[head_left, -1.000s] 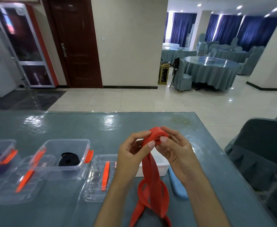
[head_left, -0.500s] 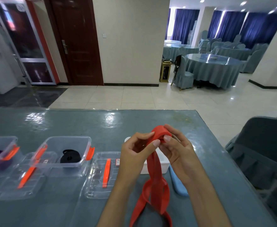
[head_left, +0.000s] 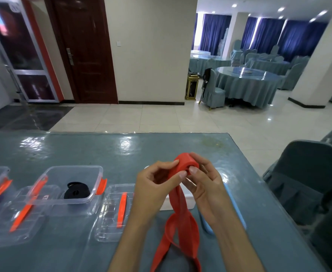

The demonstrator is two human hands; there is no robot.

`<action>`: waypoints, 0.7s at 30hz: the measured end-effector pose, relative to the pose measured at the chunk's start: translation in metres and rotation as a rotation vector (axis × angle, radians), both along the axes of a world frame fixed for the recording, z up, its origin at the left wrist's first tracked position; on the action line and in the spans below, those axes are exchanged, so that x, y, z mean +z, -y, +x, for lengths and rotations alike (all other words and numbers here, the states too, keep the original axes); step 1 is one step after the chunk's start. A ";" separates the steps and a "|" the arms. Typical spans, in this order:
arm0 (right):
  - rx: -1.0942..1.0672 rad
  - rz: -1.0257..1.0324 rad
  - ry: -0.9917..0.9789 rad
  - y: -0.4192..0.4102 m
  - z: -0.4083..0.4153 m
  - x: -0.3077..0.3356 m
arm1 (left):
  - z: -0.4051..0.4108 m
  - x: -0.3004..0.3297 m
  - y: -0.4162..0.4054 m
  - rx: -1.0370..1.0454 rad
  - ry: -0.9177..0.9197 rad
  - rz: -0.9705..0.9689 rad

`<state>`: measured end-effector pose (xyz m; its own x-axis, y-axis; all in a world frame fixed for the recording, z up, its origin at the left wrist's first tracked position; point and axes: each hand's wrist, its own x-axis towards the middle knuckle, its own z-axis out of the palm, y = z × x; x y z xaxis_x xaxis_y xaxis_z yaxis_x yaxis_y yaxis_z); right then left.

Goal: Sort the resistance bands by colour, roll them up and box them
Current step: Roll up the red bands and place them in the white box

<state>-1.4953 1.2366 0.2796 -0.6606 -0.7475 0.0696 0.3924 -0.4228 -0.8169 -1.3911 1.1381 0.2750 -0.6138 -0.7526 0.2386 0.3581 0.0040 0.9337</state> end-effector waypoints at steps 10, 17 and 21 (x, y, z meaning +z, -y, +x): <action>0.026 0.312 -0.670 -0.020 -0.030 0.007 | 0.010 -0.016 0.010 -0.024 0.119 -0.357; -0.029 0.310 -0.766 -0.027 -0.025 0.022 | 0.008 -0.009 0.005 -0.082 0.055 -0.334; -0.140 0.136 -0.584 -0.020 -0.015 0.032 | 0.002 0.004 0.001 0.007 -0.099 -0.226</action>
